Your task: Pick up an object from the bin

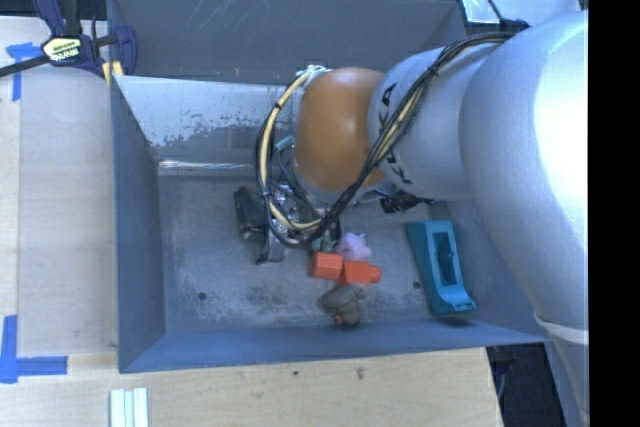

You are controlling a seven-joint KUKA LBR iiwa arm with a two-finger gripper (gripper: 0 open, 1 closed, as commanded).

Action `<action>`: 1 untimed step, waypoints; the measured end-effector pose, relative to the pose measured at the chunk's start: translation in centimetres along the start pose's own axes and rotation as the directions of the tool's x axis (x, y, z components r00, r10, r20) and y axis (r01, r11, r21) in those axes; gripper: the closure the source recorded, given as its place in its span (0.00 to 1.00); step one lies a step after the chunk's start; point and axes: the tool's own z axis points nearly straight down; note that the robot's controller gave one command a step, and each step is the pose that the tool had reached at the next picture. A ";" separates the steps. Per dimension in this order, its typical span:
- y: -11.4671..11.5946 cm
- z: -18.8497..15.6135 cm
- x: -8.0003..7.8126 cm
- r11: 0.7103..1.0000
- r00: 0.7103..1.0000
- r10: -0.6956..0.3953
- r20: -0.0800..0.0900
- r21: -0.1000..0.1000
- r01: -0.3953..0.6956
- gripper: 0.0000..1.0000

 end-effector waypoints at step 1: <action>-0.5 -3.4 0.4 1.000 1.000 0.009 -0.014 0.004 -0.009 1.00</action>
Offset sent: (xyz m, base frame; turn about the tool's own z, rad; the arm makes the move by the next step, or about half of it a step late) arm -0.0033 -0.0002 0.0722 0.0172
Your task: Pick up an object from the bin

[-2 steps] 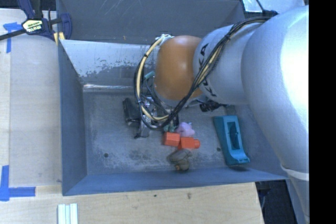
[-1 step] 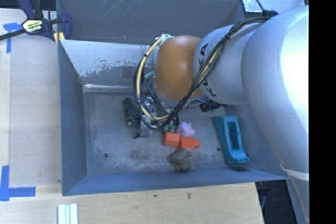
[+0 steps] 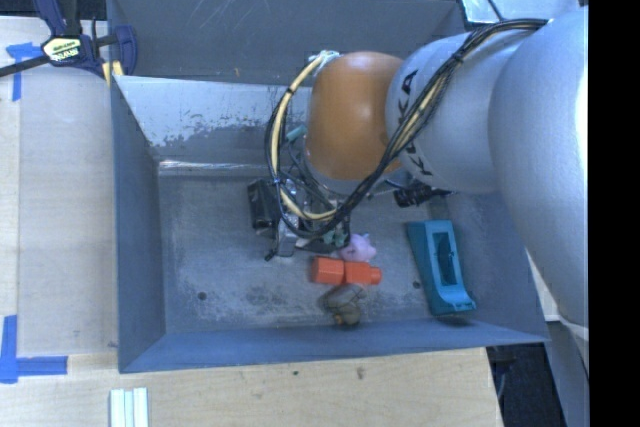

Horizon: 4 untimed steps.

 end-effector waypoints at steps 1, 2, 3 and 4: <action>-0.1 -2.1 -0.1 1.000 1.000 0.005 0.008 -0.001 -0.005 1.00; 2.3 3.7 0.9 0.937 0.937 -0.348 0.000 0.001 0.348 1.00; 2.3 3.7 0.9 0.938 0.938 -0.348 0.000 0.001 0.348 1.00; 2.1 2.0 1.1 0.940 0.940 -0.341 0.000 0.001 0.341 1.00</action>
Offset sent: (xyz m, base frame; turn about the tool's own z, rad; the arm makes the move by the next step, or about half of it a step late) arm -0.0069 0.0250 -0.0360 -0.3568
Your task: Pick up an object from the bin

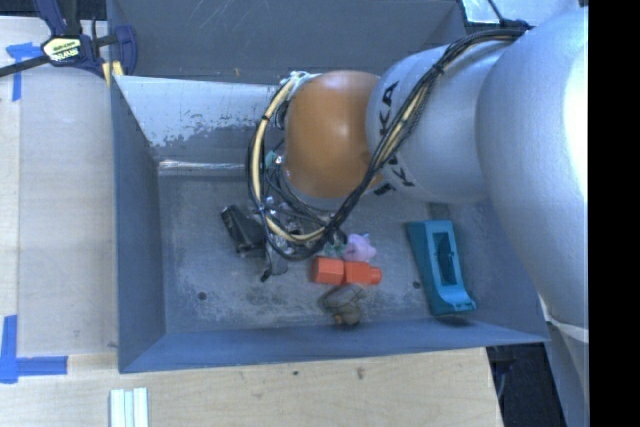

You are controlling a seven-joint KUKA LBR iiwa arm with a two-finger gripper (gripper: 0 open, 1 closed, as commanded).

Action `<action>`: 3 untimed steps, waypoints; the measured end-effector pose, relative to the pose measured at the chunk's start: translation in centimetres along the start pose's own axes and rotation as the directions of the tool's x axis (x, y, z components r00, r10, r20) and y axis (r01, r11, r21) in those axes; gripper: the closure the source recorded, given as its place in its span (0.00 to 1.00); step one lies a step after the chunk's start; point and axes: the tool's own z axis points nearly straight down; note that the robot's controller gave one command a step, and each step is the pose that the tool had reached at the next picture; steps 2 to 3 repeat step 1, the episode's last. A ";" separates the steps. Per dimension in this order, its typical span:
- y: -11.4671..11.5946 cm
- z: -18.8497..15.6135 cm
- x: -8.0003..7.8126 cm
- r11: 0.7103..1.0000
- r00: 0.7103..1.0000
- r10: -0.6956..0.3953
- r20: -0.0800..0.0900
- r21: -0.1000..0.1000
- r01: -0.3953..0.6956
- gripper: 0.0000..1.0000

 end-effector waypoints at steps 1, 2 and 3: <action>0.0 -1.8 0.2 0.998 0.998 0.056 -0.004 -0.001 -0.056 1.00; 0.0 -1.8 0.2 0.998 0.998 0.056 -0.004 -0.001 -0.056 1.00; 0.0 -1.8 0.2 0.998 0.998 0.056 -0.004 -0.001 -0.056 1.00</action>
Offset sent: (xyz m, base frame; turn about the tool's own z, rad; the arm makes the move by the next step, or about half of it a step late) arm 0.0022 -0.0023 -0.0042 0.0684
